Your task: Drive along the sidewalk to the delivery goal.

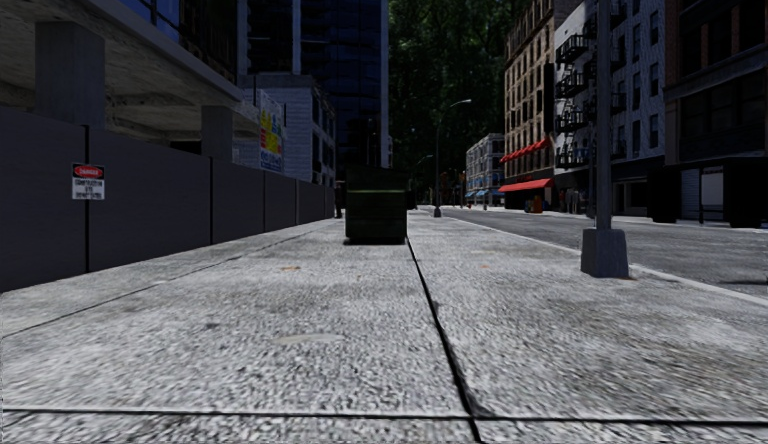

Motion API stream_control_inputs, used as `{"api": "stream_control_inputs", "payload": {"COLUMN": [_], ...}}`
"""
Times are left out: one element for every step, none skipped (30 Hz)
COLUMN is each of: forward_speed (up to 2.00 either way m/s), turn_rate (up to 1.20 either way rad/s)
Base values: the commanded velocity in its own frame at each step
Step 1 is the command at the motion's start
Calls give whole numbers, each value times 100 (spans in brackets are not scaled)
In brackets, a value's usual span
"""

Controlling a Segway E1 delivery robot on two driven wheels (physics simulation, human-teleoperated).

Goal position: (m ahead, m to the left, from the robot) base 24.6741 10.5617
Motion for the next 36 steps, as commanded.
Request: {"api": "stream_control_inputs", "payload": {"forward_speed": [200, 200, 200, 200, 200, 200, 200, 200, 200, 200, 200, 200, 200, 200, 200, 200, 200, 200, 200, 200, 200, 200, 200, 200, 200, 200, 200, 200, 200, 200, 200, 200, 200, 200, 200, 200], "turn_rate": [-38, -38, -38, -38, -38, -38, -38, -38, -38, -38, -38, -38, -38, -38, -38, -38, -38, -38, -38, -38, -38, -38, -38, -23, -3, 0, 0, 0, 0, 0, 0, 0, 0, 0, 0, 0]}}
